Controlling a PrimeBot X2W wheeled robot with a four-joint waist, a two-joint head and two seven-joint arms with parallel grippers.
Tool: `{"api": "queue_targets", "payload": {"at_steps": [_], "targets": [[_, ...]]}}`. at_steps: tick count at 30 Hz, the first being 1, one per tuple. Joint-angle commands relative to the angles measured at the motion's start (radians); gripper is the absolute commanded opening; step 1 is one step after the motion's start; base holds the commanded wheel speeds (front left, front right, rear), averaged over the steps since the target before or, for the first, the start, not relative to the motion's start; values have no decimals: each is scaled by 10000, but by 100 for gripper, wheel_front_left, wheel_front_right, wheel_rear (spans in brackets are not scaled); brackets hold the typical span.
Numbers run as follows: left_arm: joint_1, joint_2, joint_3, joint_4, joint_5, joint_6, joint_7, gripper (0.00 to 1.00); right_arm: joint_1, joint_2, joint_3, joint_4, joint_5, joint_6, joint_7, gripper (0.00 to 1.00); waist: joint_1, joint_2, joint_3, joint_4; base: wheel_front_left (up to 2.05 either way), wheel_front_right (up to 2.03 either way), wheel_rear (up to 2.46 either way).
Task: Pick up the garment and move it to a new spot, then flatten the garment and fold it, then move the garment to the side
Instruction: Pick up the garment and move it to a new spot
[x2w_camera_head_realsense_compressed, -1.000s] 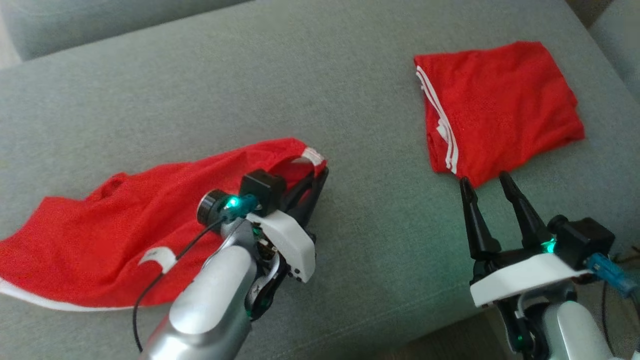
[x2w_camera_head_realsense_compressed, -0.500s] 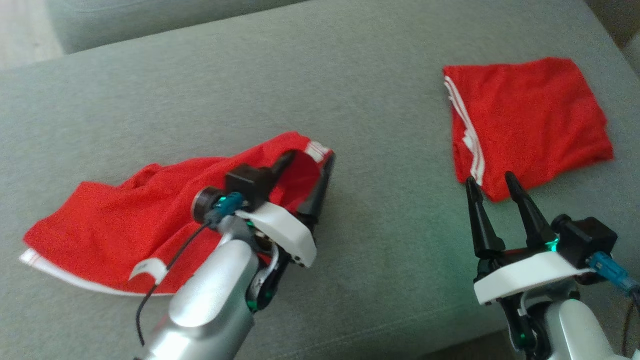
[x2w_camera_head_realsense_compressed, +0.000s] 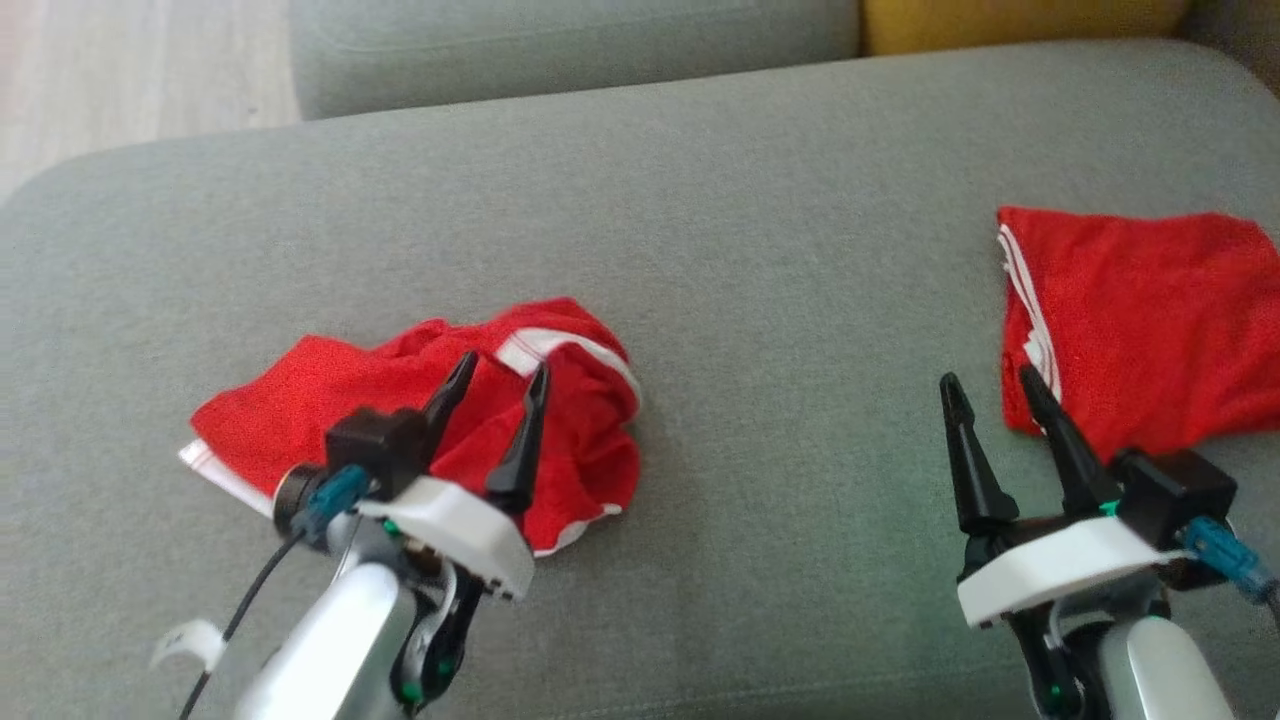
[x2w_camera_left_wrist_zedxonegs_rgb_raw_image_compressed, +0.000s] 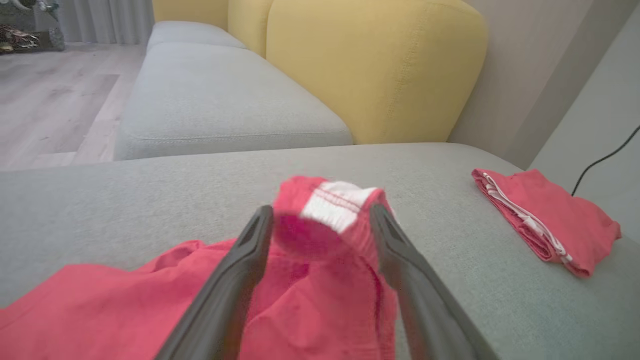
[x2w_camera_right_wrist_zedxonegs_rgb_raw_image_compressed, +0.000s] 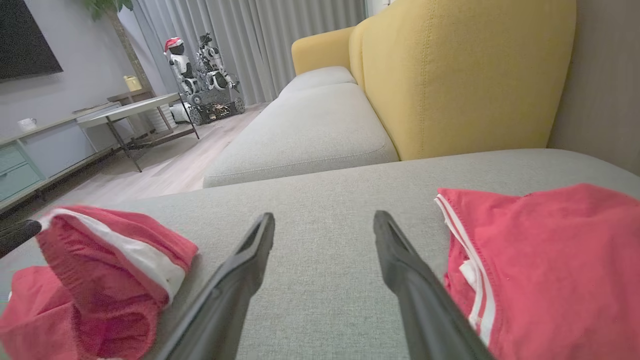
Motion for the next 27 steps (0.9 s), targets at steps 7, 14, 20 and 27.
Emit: {"api": "queue_targets", "payload": {"at_steps": [7, 14, 20, 27], "targets": [[675, 681, 474, -1284, -240, 333, 322, 100, -64, -34, 181, -492, -91, -7, 140, 100, 0, 0, -235, 258, 0, 0, 0], [1676, 1109, 1087, -1973, -30, 1230, -190, 100, 309, -34, -39, -589, -204, -7, 273, 100, 0, 0, -653, 435, 0, 0, 0], [2397, 1460, 1597, -2535, 141, 1595, -452, 100, 683, -34, -176, -806, -324, -7, 473, 100, 0, 0, -976, 572, 0, 0, 0], [2856, 1758, 1672, -2874, 273, 1622, -499, 100, 1012, -34, -169, -1014, -418, -7, 663, 100, 0, 0, -1232, 567, 0, 0, 0]]}}
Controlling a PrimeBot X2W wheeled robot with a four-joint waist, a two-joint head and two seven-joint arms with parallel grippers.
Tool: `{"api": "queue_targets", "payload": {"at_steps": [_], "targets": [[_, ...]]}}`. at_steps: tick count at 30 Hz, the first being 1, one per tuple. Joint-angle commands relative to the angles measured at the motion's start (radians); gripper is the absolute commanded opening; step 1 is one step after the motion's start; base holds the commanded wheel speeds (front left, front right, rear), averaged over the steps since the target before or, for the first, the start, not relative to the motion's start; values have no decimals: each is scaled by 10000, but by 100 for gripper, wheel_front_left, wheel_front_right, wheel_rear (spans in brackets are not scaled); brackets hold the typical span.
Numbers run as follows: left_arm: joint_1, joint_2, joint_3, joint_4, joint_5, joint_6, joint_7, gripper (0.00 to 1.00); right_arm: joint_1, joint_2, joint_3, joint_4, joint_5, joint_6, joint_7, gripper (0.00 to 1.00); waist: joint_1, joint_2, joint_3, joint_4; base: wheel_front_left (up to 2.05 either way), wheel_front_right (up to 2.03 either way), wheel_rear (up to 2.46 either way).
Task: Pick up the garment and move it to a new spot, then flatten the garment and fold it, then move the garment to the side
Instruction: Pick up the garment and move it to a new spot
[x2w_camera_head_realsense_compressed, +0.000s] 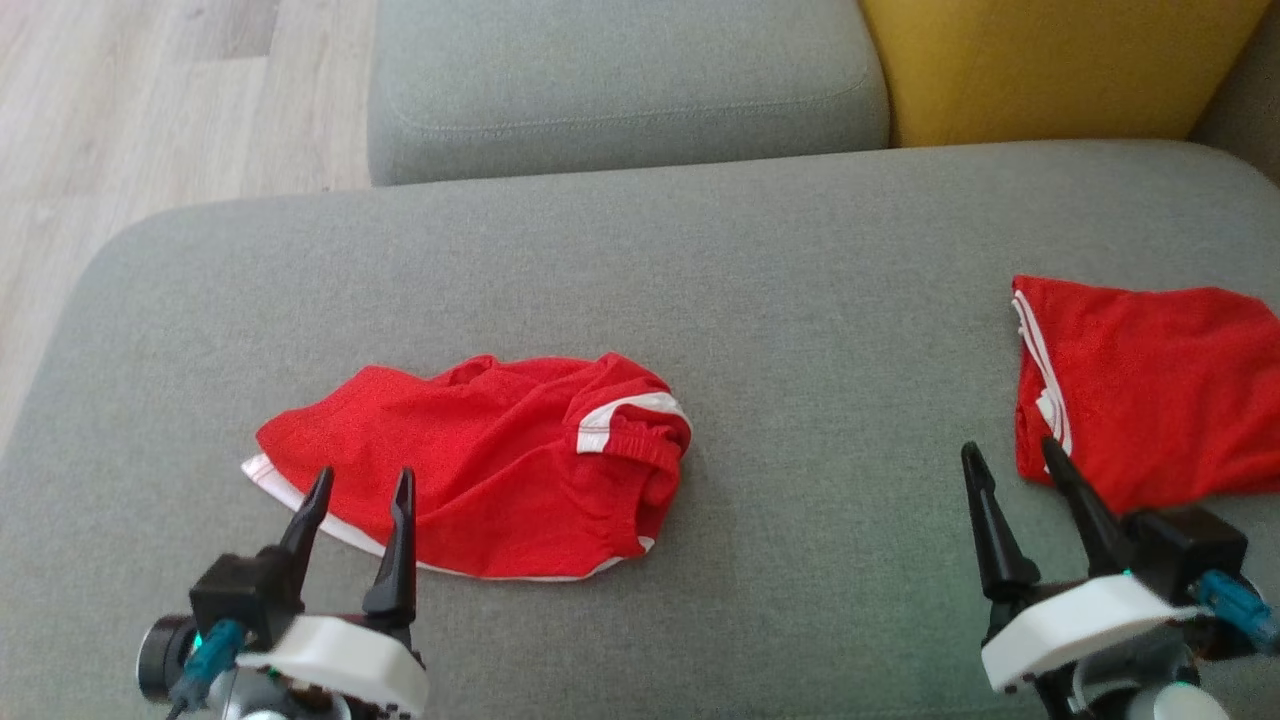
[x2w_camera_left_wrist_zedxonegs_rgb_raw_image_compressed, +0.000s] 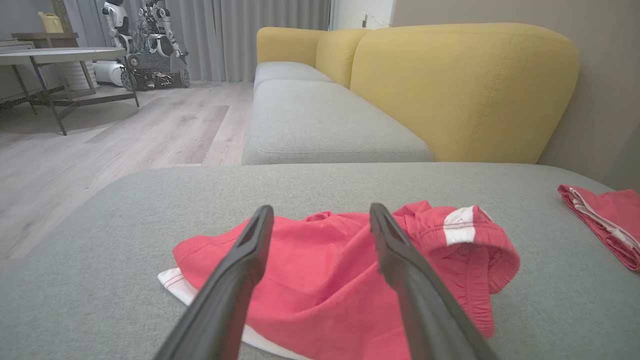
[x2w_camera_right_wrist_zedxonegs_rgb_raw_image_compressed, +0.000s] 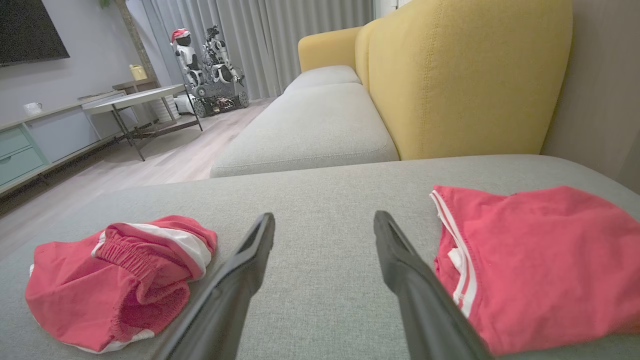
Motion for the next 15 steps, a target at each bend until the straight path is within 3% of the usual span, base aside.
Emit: {"api": "queue_targets", "payload": {"at_steps": [1, 15], "targets": [[-301, 264, 450, -365, 57, 56, -140, 100, -195, -47, 233, -422, -98, -7, 20, 100, 0, 0, -47, -21, 0, 0, 0], [35, 437, 477, -741, 75, 366, 3, 100, 37, -47, 247, -664, -172, -7, 180, 100, 0, 0, -136, -96, 0, 0, 0]]}}
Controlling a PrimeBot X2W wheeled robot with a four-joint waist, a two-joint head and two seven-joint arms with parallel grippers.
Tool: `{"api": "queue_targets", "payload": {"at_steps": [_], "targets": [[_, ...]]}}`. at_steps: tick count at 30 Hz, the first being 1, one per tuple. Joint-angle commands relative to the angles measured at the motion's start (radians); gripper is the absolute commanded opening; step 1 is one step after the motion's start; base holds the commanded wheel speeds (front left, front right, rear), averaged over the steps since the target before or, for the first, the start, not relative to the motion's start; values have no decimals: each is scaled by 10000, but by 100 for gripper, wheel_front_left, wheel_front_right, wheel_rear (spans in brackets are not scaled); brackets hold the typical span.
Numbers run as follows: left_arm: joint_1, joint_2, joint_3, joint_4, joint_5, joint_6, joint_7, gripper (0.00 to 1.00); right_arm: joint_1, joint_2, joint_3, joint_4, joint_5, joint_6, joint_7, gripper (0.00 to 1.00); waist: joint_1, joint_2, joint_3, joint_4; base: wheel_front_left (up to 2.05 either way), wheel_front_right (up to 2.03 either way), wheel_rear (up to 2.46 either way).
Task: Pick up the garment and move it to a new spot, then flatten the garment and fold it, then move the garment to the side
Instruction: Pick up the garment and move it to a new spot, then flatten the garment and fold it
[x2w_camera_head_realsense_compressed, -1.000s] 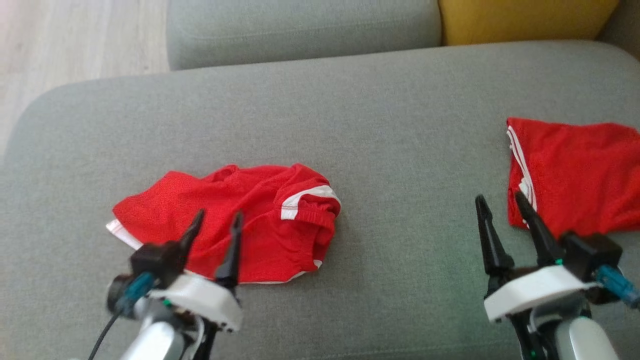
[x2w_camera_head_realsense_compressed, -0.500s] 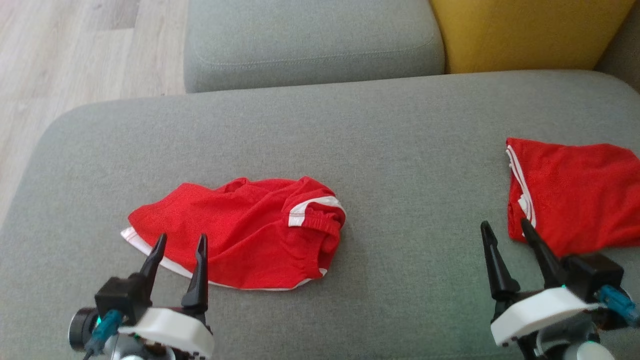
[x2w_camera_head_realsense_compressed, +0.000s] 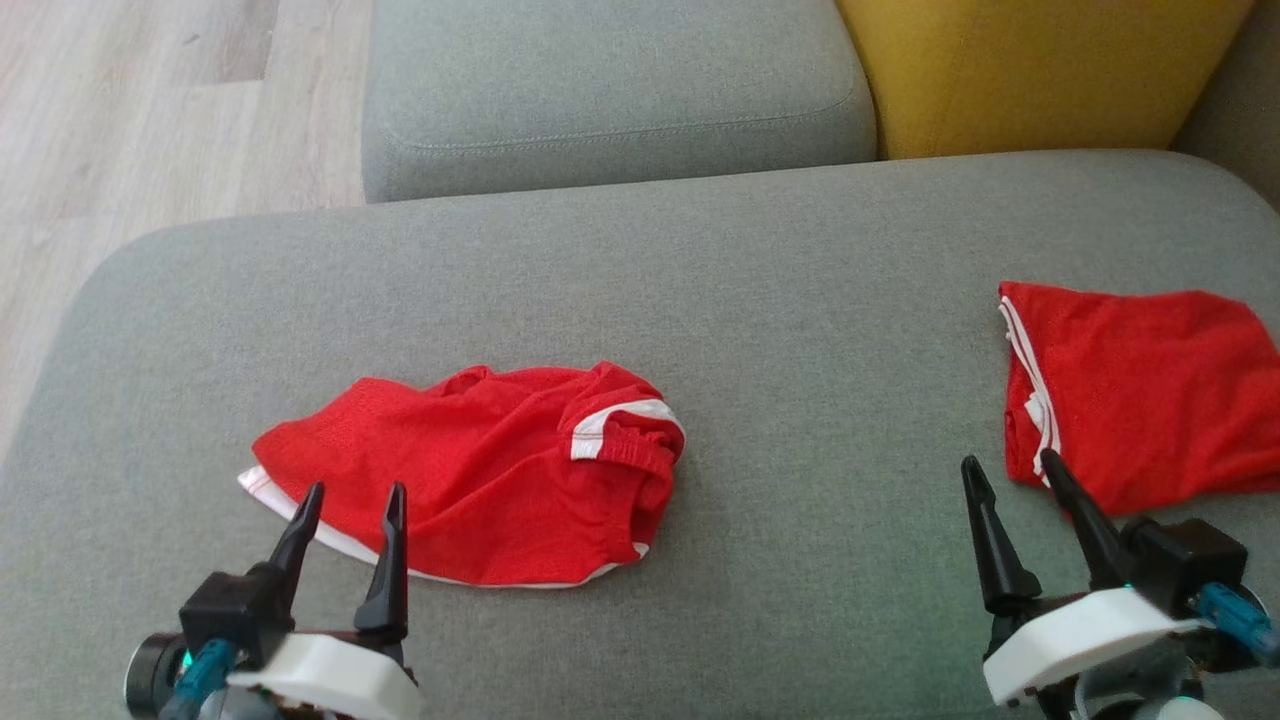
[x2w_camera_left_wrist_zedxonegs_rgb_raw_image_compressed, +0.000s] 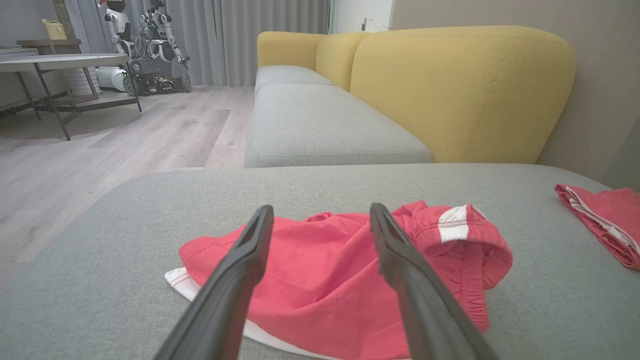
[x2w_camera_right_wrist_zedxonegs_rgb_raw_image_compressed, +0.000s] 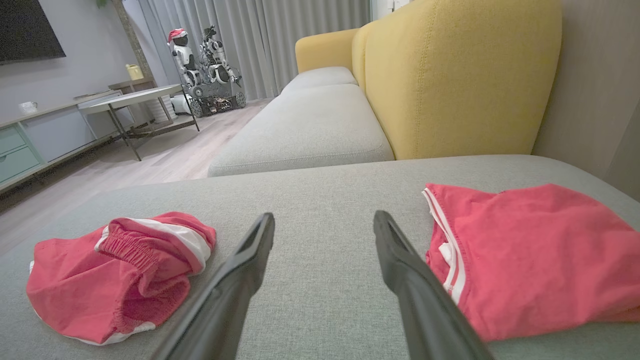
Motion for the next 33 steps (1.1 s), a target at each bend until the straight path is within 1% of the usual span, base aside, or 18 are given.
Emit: {"api": "queue_targets", "payload": {"at_steps": [1, 14, 19, 22, 26, 29, 31, 33], "targets": [[-394, 260, 438, -347, 82, 98, -19, 100, -268, -49, 242, -434, -97, -9, 58, 100, 0, -1, 18, 8, 0, 0, 0], [-448, 275, 417, -395, 50, 177, -11, 100, -268, -49, 266, -380, -93, -9, 96, 100, 0, -1, 58, 120, 0, 0, 0], [-626, 255, 366, -399, 74, 157, -1, 100, -389, -85, 545, -129, -56, -9, 154, 100, 0, -1, 198, 312, 0, 0, 0], [-807, 198, 287, -432, 122, 131, 6, 100, -518, -198, 1339, 299, 26, -9, 150, 100, 0, -1, 328, 536, 0, 0, 0], [-1102, 133, 181, -377, 175, 4, -11, 100, -808, -427, 3001, 1258, 270, -9, 102, 100, 0, -1, 553, 951, 0, 0, 0], [-1348, 29, 77, -300, 228, -101, -42, 100, -1225, -526, 4171, 2029, 577, -9, -136, 100, 0, -1, 808, 1314, 0, 0, 0], [-1532, -41, 45, -237, 267, -166, -73, 100, -1646, -528, 4727, 2596, 702, -9, -314, 100, 0, -1, 1031, 1540, 0, 0, 0], [-1740, -137, -5, -130, 305, -259, -104, 100, -2103, -490, 5002, 3148, 784, -9, -589, 100, 0, -1, 1195, 1786, 0, 0, 0]]}}
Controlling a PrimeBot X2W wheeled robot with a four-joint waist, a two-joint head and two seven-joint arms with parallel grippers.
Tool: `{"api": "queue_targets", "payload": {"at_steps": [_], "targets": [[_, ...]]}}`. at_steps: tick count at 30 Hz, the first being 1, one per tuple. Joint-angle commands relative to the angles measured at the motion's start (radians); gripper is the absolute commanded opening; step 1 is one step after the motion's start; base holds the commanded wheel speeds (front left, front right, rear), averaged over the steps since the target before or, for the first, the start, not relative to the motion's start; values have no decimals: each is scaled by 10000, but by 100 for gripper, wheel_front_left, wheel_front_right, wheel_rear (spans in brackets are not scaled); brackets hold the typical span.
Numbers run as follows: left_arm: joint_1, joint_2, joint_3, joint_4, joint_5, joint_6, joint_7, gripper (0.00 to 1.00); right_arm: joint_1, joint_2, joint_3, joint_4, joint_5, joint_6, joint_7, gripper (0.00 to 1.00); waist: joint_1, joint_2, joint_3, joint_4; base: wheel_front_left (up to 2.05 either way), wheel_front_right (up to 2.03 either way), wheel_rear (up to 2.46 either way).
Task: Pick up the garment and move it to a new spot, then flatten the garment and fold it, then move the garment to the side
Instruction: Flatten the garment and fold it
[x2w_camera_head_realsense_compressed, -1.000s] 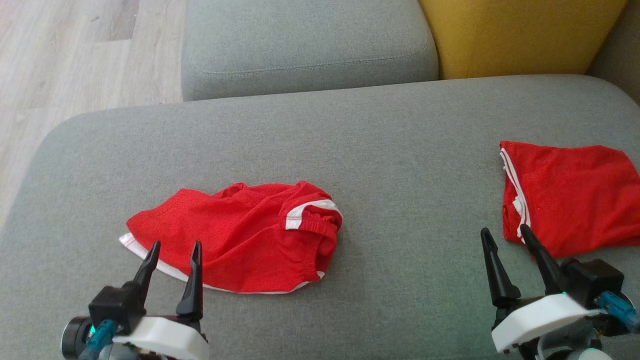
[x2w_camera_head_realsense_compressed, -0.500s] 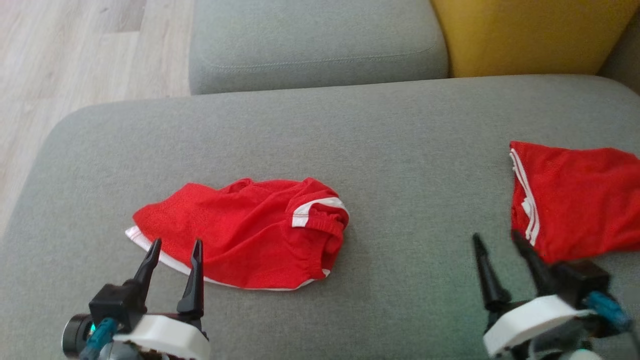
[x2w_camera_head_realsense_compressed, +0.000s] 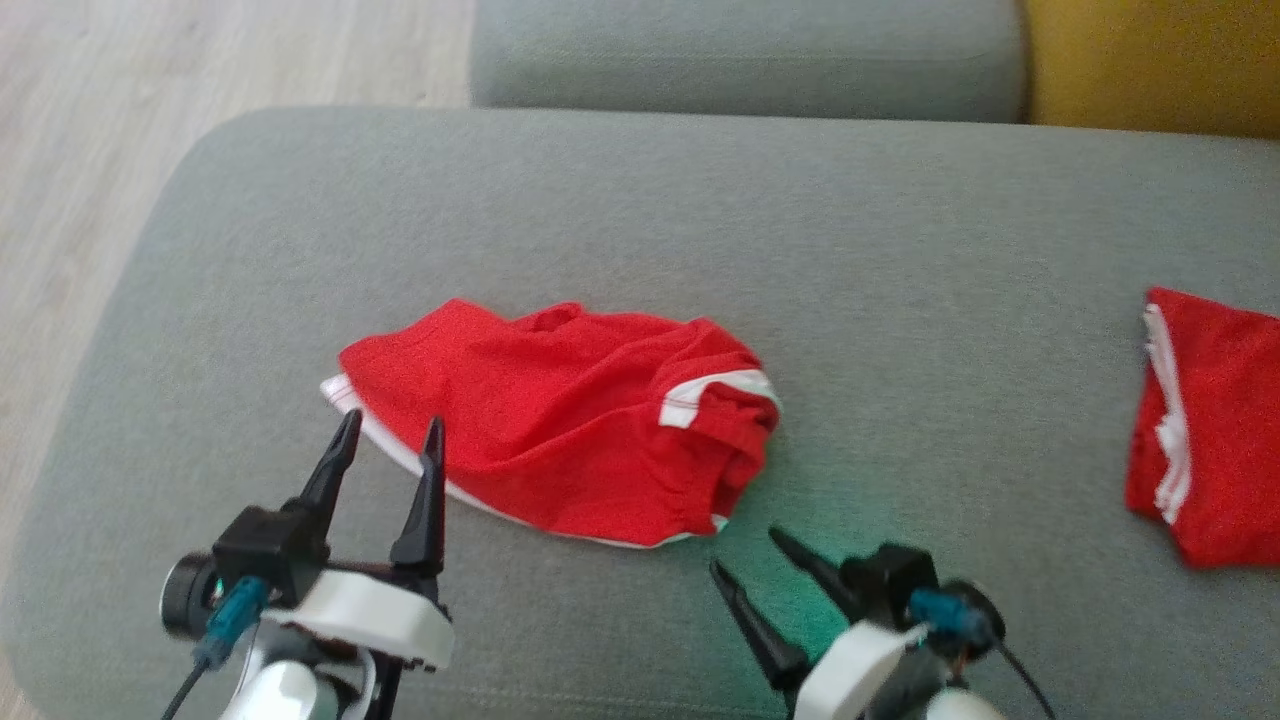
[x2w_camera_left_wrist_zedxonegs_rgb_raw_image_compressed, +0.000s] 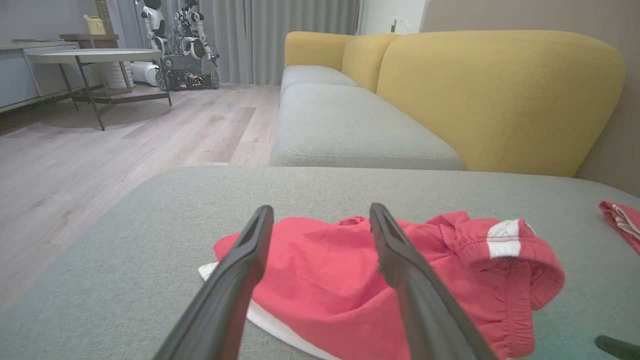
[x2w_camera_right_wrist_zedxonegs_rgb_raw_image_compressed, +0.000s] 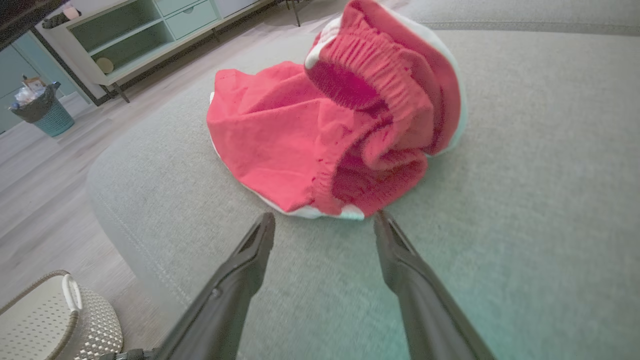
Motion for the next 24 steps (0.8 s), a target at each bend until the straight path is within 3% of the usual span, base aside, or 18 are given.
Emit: {"api": "queue_targets", "payload": {"at_steps": [1, 9, 10, 11, 12, 17, 24], "targets": [[-681, 68, 344, -250, 119, -61, -108, 100, -668, -18, 220, -73, 68, -7, -245, 100, 0, 0, 338, 379, 0, 0, 0], [-1083, -230, 388, 56, 245, -263, -196, 100, -2041, 129, 865, 1657, 320, -7, -905, 100, 0, 0, 751, 892, 0, 0, 0], [-1101, -264, 415, 82, 257, -274, -202, 100, -2152, 137, 986, 1848, 416, -7, -922, 90, 0, 0, 770, 914, 0, 0, 0], [-1118, -321, 474, 111, 286, -294, -210, 100, -2362, 153, 1189, 2119, 598, -7, -1058, 4, 0, 0, 800, 933, 0, 0, 0], [-1116, -345, 508, 123, 301, -302, -214, 100, -2437, 161, 1261, 2225, 699, -7, -1123, 0, 0, 0, 799, 929, 0, 0, 0], [-1060, -426, 668, 100, 375, -312, -221, 100, -2585, 123, 1470, 2174, 1034, -7, -1449, 0, 0, 0, 763, 810, 0, 0, 0], [-841, -499, 927, -19, 549, -390, -224, 100, -1914, -406, 1138, 617, 1387, -7, -1494, 0, 0, 0, 562, 226, 0, 0, 0]]}}
